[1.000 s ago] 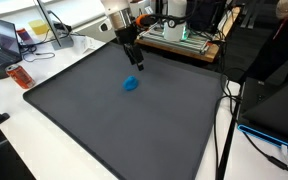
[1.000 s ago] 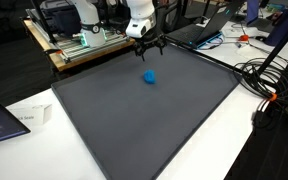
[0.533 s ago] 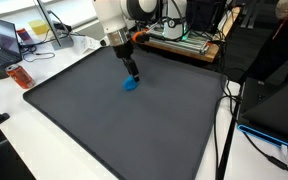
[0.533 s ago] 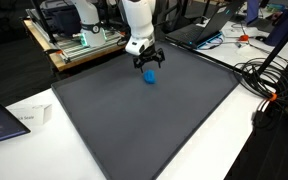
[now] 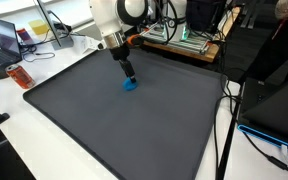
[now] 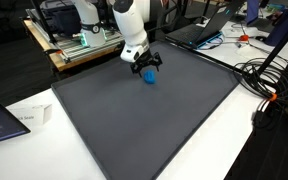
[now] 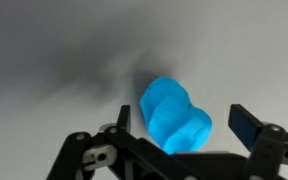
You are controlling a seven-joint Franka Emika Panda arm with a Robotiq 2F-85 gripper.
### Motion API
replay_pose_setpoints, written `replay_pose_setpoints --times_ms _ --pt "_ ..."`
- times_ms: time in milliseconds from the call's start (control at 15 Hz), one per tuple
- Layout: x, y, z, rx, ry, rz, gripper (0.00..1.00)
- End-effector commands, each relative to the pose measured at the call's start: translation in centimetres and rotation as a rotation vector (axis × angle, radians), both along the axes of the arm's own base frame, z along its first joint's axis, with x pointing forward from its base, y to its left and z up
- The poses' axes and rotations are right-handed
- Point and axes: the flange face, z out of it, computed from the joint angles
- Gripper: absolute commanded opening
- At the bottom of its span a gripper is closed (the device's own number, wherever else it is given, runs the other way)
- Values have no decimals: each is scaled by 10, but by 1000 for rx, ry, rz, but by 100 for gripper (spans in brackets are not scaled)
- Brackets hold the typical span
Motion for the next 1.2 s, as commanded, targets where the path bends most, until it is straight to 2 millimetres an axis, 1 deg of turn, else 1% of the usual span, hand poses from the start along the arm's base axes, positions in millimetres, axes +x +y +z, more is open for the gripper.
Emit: replay_pose_setpoints --times_ms 0,267,467,667,733,1000,1133 --pt "1 -13 -5 75 -66 13 100" --pt "-5 -24 -12 144 -100 33 100" --pt "-6 -24 -17 200 -117 56 100" --pt "-6 -27 -22 229 -117 39 100" --pt "-6 -29 -24 243 -115 28 90" --pt "-7 -36 -33 267 -98 -6 60" --pt "-8 -39 -34 277 -92 -18 54"
